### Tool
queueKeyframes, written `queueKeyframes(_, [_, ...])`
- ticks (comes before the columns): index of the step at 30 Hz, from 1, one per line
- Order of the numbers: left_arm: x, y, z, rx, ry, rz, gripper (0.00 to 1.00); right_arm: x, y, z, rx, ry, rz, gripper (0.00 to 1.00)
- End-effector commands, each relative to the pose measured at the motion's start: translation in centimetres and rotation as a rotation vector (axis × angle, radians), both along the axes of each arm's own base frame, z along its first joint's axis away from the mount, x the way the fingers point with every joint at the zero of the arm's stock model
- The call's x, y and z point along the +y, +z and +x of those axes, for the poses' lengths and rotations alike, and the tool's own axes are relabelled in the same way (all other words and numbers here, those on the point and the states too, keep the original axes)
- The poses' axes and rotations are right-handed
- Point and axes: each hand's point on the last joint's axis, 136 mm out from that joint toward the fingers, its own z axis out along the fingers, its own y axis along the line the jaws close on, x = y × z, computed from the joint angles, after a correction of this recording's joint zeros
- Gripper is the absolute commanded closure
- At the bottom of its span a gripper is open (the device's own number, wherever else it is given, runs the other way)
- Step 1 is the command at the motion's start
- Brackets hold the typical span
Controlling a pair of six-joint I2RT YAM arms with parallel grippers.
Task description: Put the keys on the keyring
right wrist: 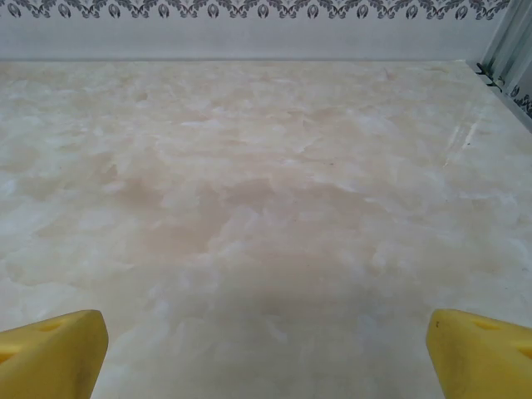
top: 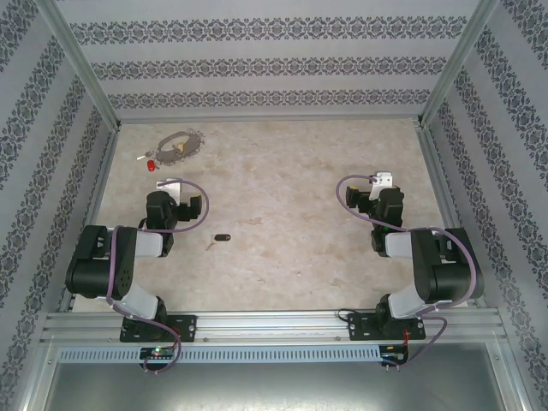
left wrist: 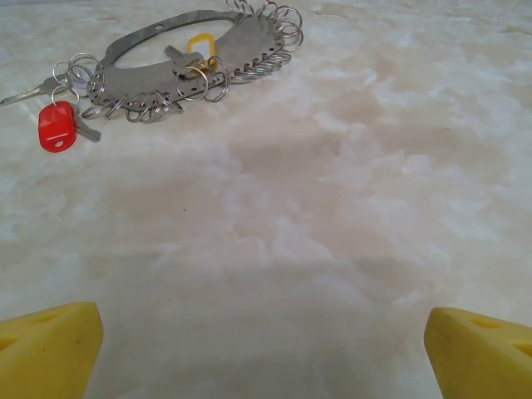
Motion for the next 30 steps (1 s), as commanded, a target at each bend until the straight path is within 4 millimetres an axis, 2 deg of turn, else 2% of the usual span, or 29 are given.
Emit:
queueKeyframes(1, [0.3, 1.5, 0.9, -0.056, 0.012, -0.016, 0.00, 0.0, 1.1, 0.4, -0.038, 0.007, 0.011, 0.02])
queueKeyframes(24, [0.3, 1.5, 0.9, -0.057, 0.013, -0.018, 0.00, -0.1, 1.1, 0.4, -0.039, 0.003, 0.016, 0.02])
queueKeyframes(26, [0.1, 1.9, 0.9, -0.048, 0.002, -0.014, 0.00, -0.4, 1.5, 0.5, -0.050, -0.011, 0.037, 0.02])
queueKeyframes(28, [0.2, 3.8, 1.2, -0.035, 0.017, -0.006, 0.00, -0.2, 2.6, 0.7, -0.041, 0.010, 0.050, 0.02])
queueKeyframes(30, [0.9, 6.2, 0.9, -0.023, 0.065, -0.014, 0.00, -0.6, 3.6, 0.5, 0.040, -0.019, 0.052, 0.02])
